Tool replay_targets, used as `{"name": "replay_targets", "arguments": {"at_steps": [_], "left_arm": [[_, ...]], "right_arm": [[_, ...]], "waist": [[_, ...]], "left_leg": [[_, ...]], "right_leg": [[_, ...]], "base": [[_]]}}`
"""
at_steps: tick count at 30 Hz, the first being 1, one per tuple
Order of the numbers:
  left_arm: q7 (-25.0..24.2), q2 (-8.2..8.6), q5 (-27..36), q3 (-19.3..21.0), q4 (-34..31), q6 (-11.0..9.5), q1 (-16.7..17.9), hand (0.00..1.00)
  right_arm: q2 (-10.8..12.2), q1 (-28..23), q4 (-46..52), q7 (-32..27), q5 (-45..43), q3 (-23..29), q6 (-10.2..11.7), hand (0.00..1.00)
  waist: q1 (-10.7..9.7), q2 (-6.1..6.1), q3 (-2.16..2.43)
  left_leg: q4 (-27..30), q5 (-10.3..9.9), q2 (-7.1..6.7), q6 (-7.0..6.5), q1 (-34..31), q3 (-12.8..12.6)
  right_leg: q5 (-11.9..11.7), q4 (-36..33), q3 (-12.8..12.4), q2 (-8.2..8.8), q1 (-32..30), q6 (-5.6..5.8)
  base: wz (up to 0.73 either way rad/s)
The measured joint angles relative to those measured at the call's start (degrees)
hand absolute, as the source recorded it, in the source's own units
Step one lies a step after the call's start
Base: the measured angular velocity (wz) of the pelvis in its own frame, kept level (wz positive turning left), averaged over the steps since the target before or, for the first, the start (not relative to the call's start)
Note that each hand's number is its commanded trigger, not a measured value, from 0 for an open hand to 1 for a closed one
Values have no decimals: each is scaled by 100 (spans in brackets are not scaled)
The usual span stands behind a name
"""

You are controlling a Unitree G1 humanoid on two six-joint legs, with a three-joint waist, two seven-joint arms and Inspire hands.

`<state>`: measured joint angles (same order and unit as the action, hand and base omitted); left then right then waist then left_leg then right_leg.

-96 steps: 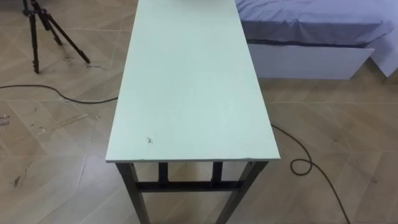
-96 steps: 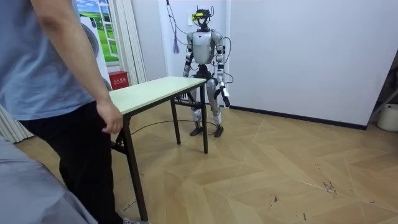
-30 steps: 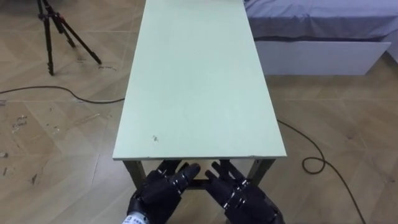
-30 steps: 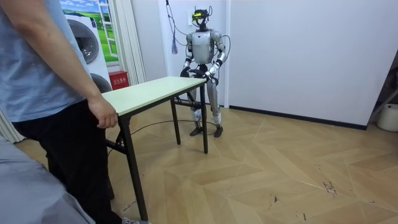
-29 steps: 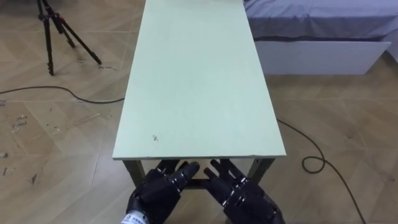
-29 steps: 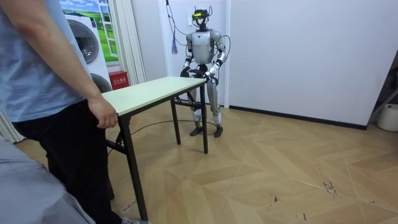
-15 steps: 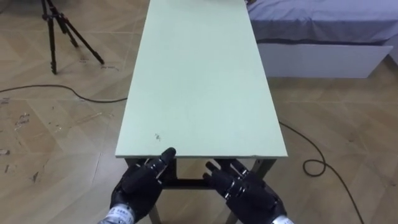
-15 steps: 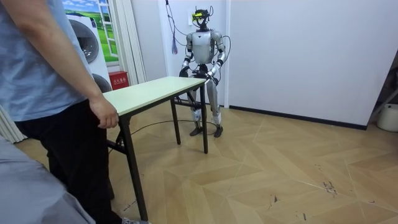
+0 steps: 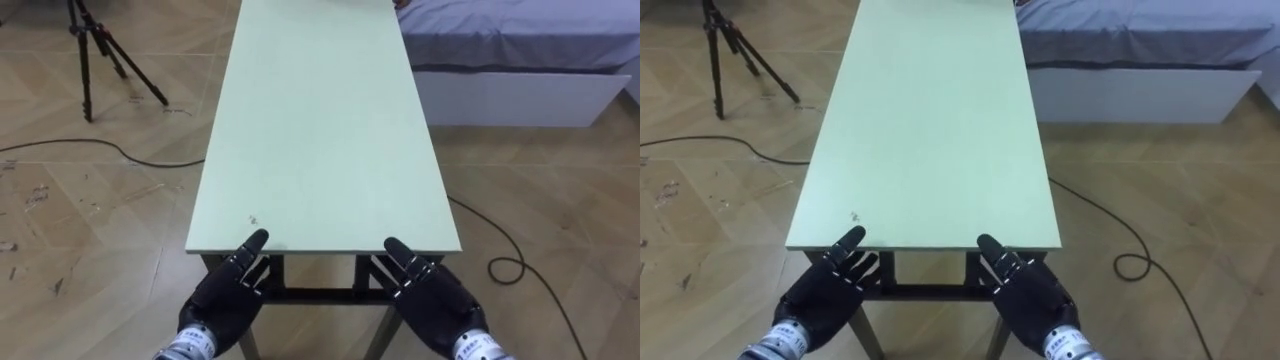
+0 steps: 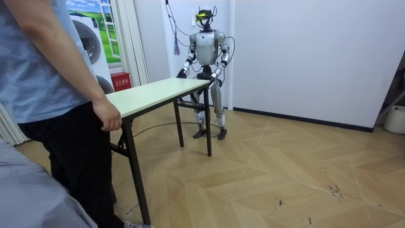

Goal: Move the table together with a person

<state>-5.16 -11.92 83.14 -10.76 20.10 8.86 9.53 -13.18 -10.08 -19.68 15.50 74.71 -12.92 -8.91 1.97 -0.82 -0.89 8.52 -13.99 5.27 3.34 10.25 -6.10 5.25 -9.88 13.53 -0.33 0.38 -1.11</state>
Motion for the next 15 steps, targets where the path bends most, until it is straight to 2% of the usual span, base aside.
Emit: {"name": "replay_targets", "arguments": {"at_steps": [12,15], "left_arm": [[1,0,9,72,38,120,0,0],[7,14,160,163,50,228,-2,0]], "right_arm": [[5,5,13,-61,6,5,-10,0],[5,33,38,-134,9,10,-81,0]], "waist": [[1,1,1],[-5,-1,2]], "left_leg": [[0,0,-2,0,1,-1],[7,0,-2,0,3,7]], "right_leg": [[0,-3,-16,-3,-10,0],[0,-3,-27,-7,-10,-1]], "base": [[0],[0]]}}
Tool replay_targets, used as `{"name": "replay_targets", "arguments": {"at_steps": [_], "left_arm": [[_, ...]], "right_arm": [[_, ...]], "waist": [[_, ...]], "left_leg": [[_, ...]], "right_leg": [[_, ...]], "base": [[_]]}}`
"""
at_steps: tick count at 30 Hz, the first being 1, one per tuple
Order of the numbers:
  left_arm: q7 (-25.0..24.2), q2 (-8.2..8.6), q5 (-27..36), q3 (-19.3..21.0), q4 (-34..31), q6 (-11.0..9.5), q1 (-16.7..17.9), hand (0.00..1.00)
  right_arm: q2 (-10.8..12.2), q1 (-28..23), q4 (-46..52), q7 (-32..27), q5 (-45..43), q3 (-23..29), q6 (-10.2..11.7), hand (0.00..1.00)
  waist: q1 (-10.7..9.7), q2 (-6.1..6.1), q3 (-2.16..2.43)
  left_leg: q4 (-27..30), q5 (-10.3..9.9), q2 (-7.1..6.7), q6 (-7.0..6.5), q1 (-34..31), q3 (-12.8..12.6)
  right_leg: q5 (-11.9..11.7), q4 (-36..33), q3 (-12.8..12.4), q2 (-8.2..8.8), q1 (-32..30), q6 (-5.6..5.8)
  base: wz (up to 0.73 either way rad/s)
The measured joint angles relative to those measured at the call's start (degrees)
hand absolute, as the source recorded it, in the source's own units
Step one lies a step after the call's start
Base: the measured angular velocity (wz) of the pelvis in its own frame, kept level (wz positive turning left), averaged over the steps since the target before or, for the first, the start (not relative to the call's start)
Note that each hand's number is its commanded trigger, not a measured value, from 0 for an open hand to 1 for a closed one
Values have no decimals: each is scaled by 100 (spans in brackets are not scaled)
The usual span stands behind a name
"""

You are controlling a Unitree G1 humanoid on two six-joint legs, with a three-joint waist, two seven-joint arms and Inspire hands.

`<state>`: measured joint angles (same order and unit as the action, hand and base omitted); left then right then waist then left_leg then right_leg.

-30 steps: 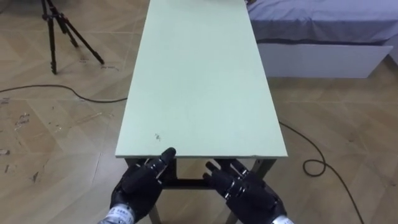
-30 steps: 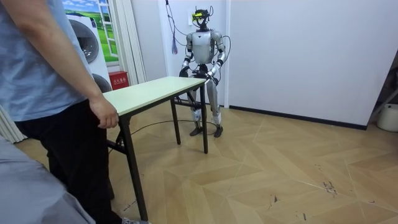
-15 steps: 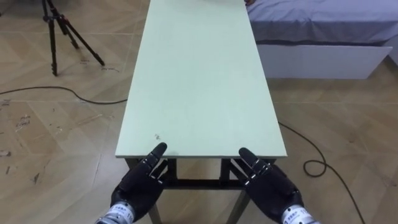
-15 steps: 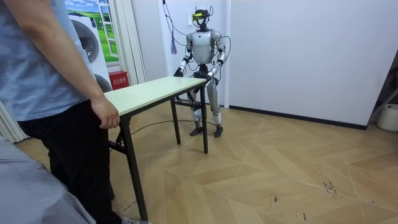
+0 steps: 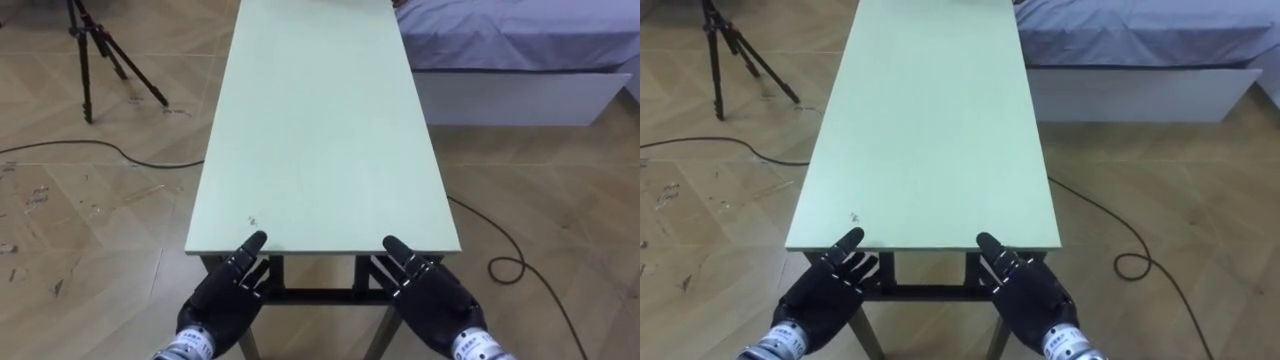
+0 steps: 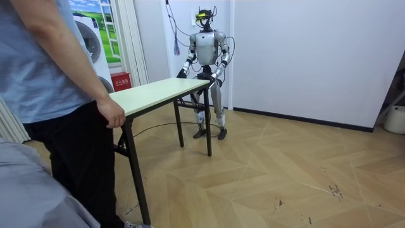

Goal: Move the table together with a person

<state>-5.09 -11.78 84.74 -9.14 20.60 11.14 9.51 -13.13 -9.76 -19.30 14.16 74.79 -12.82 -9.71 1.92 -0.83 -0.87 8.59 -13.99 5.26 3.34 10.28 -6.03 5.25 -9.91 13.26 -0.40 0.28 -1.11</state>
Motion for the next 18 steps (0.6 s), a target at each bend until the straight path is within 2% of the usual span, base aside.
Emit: {"name": "replay_targets", "arguments": {"at_steps": [7,12,16,18], "left_arm": [[233,47,134,55,1,113,-127,0],[323,227,226,261,-89,162,-134,0],[349,424,350,453,-180,100,-139,0],[344,467,349,453,-223,30,-192,0]], "right_arm": [[24,80,16,-159,187,51,-109,0],[118,120,18,-251,474,89,-140,0],[422,149,20,-266,680,249,-140,0],[481,189,29,-296,690,282,-139,0]], "waist": [[-3,-34,9],[1,-40,12],[-3,-34,15],[-3,-31,14]], "left_leg": [[9,0,3,0,-10,-7],[12,0,2,0,-35,-26],[49,0,-1,0,-161,-35],[77,0,-2,0,-207,-34]], "right_leg": [[-4,-8,23,7,-1,-7],[-11,-26,12,3,-50,-17],[-26,-94,-19,9,-213,-39],[-33,-116,-21,16,-264,-49]], "base": [[0],[-1],[-7],[-2]]}}
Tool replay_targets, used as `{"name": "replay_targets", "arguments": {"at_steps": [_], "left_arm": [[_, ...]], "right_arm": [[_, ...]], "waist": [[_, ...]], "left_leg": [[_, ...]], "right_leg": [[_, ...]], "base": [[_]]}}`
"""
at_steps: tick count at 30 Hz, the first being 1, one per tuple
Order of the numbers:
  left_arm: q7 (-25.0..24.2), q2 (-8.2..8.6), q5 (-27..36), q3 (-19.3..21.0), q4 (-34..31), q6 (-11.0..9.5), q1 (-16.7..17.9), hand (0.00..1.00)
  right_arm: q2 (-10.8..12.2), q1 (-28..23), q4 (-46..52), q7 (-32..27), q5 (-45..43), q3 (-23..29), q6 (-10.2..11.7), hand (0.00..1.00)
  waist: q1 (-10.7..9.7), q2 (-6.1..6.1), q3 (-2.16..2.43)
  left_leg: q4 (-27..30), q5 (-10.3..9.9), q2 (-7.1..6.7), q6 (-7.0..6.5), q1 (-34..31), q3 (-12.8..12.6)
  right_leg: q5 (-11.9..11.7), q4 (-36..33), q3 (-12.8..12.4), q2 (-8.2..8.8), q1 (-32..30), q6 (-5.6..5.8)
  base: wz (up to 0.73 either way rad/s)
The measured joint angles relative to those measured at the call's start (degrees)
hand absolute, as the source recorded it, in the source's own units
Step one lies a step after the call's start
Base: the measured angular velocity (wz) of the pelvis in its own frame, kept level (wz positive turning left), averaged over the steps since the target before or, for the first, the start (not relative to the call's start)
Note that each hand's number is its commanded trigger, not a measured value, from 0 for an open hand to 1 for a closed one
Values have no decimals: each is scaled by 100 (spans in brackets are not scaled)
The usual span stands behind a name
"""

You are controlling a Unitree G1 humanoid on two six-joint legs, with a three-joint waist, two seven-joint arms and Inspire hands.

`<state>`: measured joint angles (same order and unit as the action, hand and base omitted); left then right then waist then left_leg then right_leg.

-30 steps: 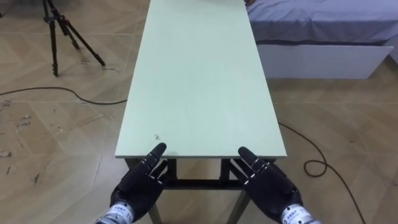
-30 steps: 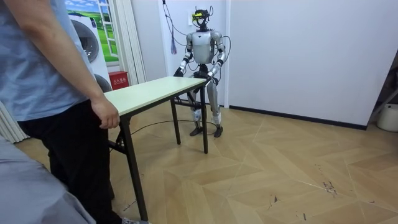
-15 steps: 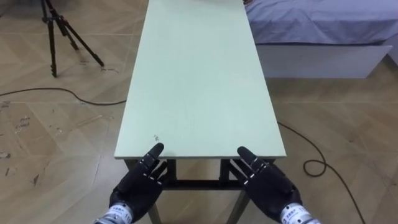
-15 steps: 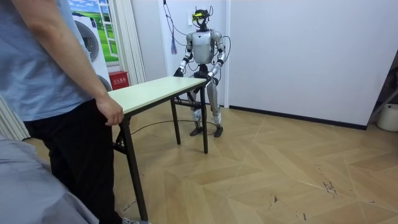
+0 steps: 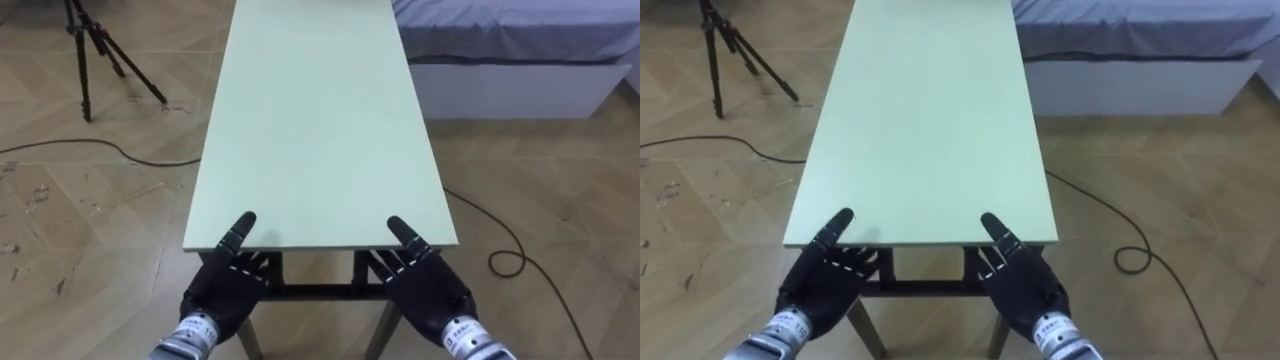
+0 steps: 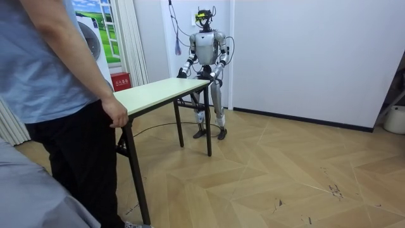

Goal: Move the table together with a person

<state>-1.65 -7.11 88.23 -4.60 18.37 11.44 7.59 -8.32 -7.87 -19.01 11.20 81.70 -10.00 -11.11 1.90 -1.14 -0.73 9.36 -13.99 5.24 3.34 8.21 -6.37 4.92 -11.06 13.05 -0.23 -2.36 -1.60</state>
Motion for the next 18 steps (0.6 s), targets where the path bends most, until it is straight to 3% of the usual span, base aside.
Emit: {"name": "replay_targets", "arguments": {"at_steps": [2,11,12,13,14,15,16,17,18], "left_arm": [[9,18,17,0,-45,-32,-209,0],[37,111,172,15,-47,-185,-225,2],[46,117,252,15,-60,-203,-224,17],[116,126,400,15,-111,-236,-222,58],[130,127,497,15,-132,-255,-217,92],[145,133,518,15,-157,-269,-210,100],[159,147,564,14,-159,-293,-211,100],[177,160,629,14,-160,-320,-212,100],[179,172,665,15,-159,-336,-213,100]], "right_arm": [[4,36,2,-66,116,-3,0,0],[63,114,30,-226,178,-7,38,0],[70,115,44,-235,178,-8,43,0],[76,116,68,-251,212,-10,45,0],[84,115,89,-258,304,-11,45,0],[92,115,115,-286,346,-12,45,0],[102,115,163,-360,372,-12,50,69],[121,115,192,-428,425,-12,52,100],[138,115,197,-447,468,-8,56,100]], "waist": [[12,0,0],[18,18,-20],[18,18,-20],[21,19,-21],[31,15,-24],[30,8,-28],[26,1,-33],[20,0,-33],[17,-1,-34]], "left_leg": [[1,5,1,-9,13,-2],[-1,11,-2,-17,-44,-20],[0,15,-2,-25,-55,-28],[-1,18,-2,-30,-69,-56],[-1,18,-2,-30,-79,-77],[-2,18,-1,-30,-86,-80],[-4,19,-1,-31,-100,-83],[-1,19,-1,-31,-99,-80],[-1,19,-1,-31,-99,-80]], "right_leg": [[-9,-22,-14,-3,-20,-12],[-15,-63,-26,3,-86,-21],[-15,-67,-26,4,-99,-22],[-17,-73,-38,2,-126,-25],[-21,-78,-48,0,-157,-31],[-26,-77,-48,-1,-167,-35],[-29,-77,-49,-1,-170,-37],[-29,-77,-51,-2,-167,-37],[-29,-77,-53,-2,-168,-37]], "base": [[-2],[-1],[0],[-6],[-7],[-6],[0],[0],[0]]}}
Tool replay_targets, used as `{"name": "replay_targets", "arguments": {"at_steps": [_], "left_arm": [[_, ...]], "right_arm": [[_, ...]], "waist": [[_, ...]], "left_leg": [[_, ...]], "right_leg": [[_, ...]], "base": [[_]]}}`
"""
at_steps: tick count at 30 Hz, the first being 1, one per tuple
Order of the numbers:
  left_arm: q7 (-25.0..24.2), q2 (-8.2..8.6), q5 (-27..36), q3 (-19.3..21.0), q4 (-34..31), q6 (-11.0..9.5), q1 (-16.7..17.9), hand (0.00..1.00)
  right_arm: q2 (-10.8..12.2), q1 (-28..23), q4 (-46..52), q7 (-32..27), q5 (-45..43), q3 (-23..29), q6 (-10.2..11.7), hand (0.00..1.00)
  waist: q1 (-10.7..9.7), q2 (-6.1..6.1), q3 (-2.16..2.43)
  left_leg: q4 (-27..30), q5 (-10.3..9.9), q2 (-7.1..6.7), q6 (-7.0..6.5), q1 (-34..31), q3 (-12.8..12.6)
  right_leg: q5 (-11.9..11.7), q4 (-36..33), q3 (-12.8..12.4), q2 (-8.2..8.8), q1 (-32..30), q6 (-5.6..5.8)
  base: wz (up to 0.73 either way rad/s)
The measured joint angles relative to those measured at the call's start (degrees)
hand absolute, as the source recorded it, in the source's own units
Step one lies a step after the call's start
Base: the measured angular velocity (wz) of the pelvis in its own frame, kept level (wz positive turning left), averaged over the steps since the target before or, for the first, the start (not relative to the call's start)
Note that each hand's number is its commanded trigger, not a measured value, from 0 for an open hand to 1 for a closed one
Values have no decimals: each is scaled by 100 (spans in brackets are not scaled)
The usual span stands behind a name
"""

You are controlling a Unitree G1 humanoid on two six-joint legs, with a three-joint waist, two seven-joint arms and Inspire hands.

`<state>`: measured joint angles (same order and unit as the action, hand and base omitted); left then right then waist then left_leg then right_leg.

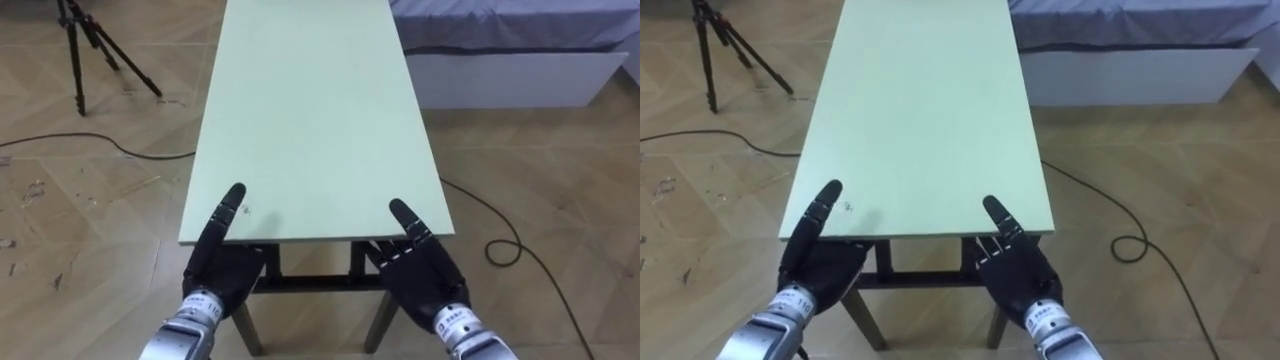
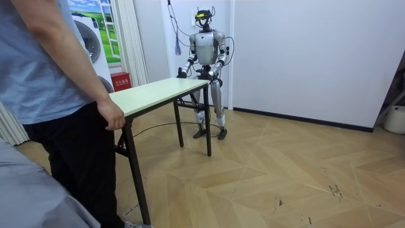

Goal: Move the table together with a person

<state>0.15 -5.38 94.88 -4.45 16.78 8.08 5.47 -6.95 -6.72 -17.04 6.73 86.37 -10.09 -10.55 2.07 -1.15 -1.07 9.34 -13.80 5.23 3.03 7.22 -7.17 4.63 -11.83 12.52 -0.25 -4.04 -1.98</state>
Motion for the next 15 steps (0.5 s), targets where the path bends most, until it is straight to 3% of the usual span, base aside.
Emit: {"name": "replay_targets", "arguments": {"at_steps": [5,8,12,15], "left_arm": [[128,101,5,0,51,-121,-3,100],[219,207,3,0,143,-128,-3,100],[264,308,-13,-38,130,-97,-7,100],[295,356,-113,-53,149,-132,-3,100]], "right_arm": [[134,33,6,-96,335,4,105,100],[145,87,5,-509,332,2,140,100],[218,175,-37,-882,335,-2,301,100],[231,172,-43,-949,332,-79,387,100]], "waist": [[-18,-46,-28],[-1,-94,-60],[139,-113,-71],[130,-112,-71]], "left_leg": [[0,0,-2,0,1,0],[-3,0,-2,0,-13,0],[-5,1,13,1,-61,40],[-28,1,19,1,-25,105]], "right_leg": [[-1,6,-8,1,-3,0],[0,21,9,0,-32,2],[0,21,23,-17,-89,2],[-1,24,9,7,-24,2]], "base": [[-1],[-1],[-2],[0]]}}
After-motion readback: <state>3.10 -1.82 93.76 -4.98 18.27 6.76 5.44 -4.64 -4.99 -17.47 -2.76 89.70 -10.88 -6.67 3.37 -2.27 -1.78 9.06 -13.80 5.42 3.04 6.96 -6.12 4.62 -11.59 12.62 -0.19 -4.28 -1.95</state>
